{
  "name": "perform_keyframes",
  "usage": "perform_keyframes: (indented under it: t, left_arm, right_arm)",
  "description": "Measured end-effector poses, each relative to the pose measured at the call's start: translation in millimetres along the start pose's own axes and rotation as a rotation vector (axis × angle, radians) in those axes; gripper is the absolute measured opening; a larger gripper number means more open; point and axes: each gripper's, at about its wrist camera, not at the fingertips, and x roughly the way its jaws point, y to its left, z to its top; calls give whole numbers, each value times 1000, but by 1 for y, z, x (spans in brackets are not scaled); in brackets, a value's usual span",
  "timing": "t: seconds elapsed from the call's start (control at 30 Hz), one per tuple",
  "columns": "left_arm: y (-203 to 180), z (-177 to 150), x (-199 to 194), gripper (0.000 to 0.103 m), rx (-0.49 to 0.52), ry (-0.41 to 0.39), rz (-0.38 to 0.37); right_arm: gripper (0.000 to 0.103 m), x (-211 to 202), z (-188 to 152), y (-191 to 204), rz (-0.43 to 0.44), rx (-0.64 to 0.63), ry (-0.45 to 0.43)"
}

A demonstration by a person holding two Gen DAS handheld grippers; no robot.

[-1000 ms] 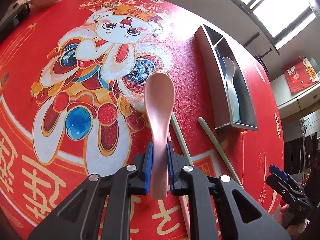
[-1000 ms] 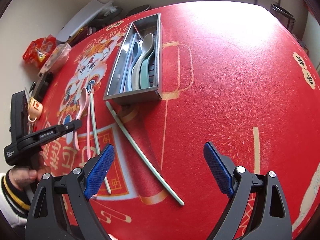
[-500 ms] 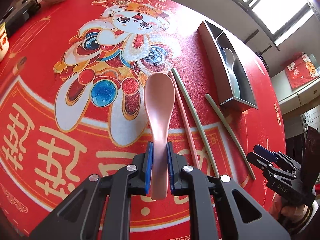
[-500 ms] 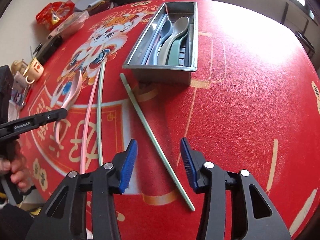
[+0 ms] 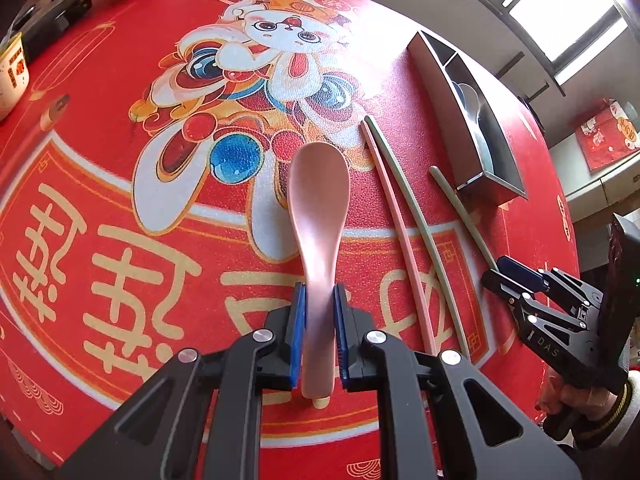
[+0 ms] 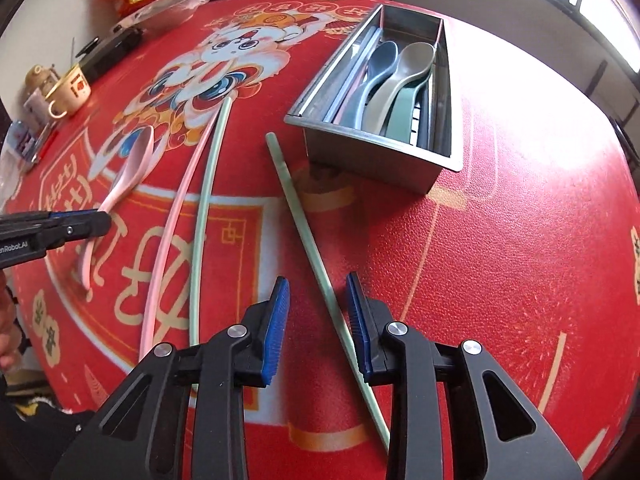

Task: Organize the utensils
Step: 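Grasp a pale green chopstick with the right gripper while the left gripper holds the pink spoon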

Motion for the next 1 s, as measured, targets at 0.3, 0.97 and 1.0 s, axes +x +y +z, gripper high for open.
perform_keyframes:
  t: [0.3,0.97,1.0]
  left_arm:
    - [-4,3,6,13,21,13,-3]
    - [-3,6,8,13,19,5,-24]
    - [-3,5,8,13,19,4,-25]
  right_arm:
    - [29,1,-1,1,8,-5,-30]
    - [6,0,-3,-3,85,41,-14]
    - [6,0,-5,-4,95,47,-15]
